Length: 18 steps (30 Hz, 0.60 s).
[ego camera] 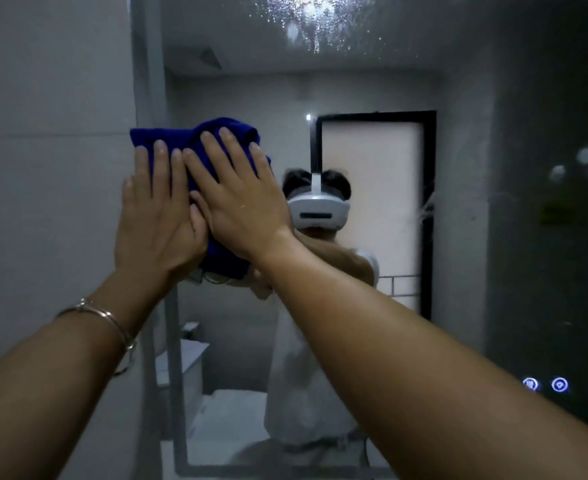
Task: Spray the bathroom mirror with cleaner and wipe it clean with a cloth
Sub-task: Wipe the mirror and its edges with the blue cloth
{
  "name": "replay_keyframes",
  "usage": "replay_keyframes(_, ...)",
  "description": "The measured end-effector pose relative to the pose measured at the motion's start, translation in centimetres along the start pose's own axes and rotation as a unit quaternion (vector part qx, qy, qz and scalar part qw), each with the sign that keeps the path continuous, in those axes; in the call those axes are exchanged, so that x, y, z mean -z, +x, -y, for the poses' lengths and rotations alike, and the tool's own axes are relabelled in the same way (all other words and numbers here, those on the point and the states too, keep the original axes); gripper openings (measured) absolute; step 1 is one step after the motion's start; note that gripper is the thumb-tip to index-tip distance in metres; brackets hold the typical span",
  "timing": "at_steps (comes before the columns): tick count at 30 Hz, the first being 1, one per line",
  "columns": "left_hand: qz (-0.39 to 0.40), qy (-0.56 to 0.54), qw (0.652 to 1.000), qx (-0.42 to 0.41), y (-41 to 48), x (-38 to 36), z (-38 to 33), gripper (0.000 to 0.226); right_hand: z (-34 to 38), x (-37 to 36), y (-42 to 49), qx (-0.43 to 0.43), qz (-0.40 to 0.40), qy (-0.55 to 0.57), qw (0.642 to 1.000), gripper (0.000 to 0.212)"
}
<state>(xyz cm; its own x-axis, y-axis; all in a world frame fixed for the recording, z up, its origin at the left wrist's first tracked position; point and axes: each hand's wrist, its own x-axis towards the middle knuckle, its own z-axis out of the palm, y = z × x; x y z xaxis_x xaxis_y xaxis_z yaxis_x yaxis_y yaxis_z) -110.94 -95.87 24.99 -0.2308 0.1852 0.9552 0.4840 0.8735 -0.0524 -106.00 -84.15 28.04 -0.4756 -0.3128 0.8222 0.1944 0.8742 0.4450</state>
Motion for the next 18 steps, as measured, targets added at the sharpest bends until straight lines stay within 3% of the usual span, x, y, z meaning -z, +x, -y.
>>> replay_keyframes(13, -0.014, -0.094, 0.995, -0.041, 2.0, 0.5, -16.4, 0.069, -14.5, 1.4, -8.0, -0.055, -0.067, 0.000, 0.996, 0.055)
replay_keyframes(18, -0.022, -0.068, 0.996, -0.049, 2.2, 0.2, -25.0, 0.067, -21.6, 2.4, -12.8, -0.065, -0.057, -0.007, 0.996, 0.056)
